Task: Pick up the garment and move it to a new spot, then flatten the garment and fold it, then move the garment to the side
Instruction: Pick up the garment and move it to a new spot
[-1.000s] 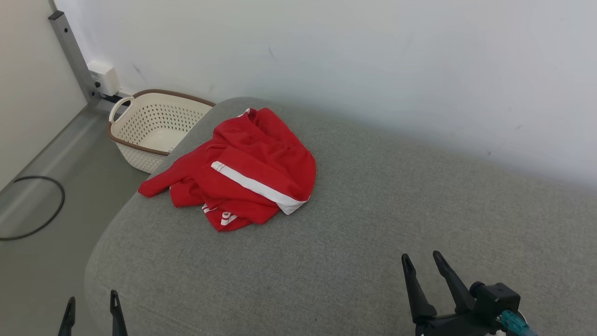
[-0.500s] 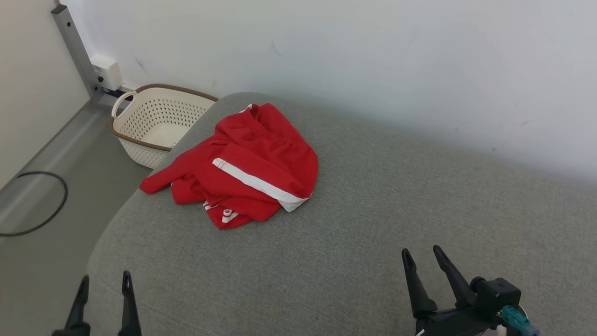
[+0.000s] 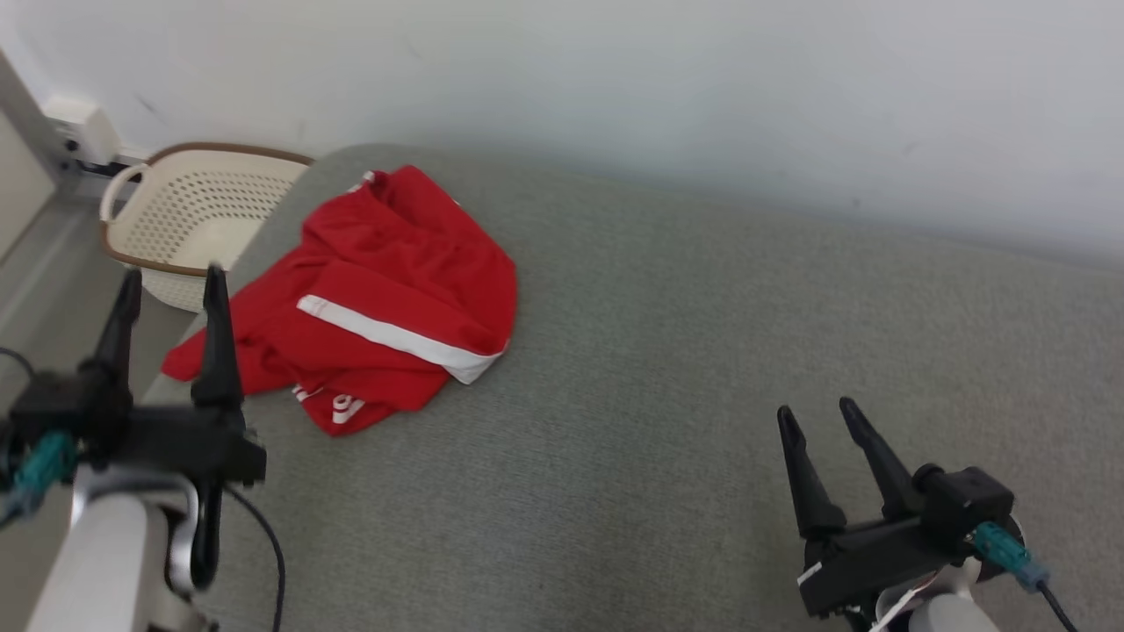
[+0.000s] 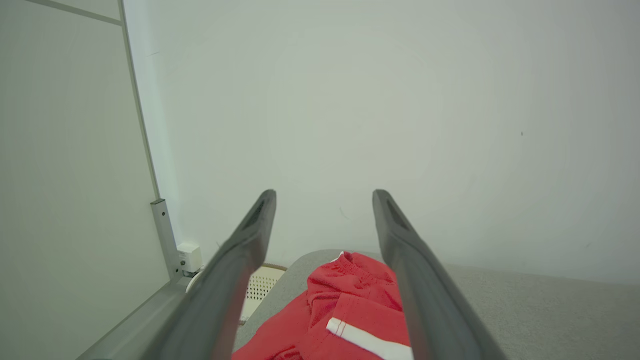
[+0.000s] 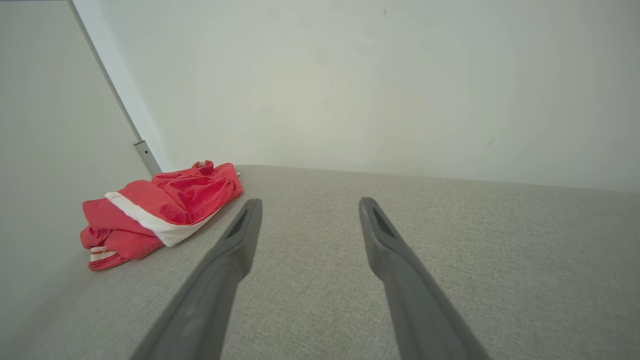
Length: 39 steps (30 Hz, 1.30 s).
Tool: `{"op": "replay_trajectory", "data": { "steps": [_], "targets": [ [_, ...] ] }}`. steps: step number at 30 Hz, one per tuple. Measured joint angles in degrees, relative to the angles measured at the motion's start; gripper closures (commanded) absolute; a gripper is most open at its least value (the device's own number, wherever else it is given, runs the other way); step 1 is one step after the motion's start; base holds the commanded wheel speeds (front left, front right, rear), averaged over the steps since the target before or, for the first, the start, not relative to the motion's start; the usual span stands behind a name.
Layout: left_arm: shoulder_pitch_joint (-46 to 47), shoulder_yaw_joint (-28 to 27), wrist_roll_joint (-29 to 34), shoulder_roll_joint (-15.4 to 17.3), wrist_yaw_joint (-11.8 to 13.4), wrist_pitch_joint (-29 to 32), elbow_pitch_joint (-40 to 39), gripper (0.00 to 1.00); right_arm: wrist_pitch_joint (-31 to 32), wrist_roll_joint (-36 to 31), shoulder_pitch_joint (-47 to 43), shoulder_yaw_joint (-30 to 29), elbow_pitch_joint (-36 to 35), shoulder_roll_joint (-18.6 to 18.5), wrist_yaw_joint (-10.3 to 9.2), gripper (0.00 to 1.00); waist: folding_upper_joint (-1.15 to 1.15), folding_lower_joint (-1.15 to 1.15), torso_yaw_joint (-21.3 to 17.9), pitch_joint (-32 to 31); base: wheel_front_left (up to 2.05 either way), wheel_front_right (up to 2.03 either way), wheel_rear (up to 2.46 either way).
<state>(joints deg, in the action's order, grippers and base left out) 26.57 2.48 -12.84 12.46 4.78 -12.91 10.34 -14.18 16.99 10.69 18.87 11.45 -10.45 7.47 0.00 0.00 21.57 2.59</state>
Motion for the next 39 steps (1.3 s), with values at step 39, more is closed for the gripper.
{"op": "replay_trajectory", "data": {
  "steps": [39],
  "targets": [
    [36.95,6.13,-1.18,13.12,-10.13,25.51,53.16,0.00,-0.80,0.37,7.92,-1.46,-2.11,-0.62,0.01,0.00,0.01,0.00,-23.91,16.80,0.00,0.00,0.00]
  ]
}}
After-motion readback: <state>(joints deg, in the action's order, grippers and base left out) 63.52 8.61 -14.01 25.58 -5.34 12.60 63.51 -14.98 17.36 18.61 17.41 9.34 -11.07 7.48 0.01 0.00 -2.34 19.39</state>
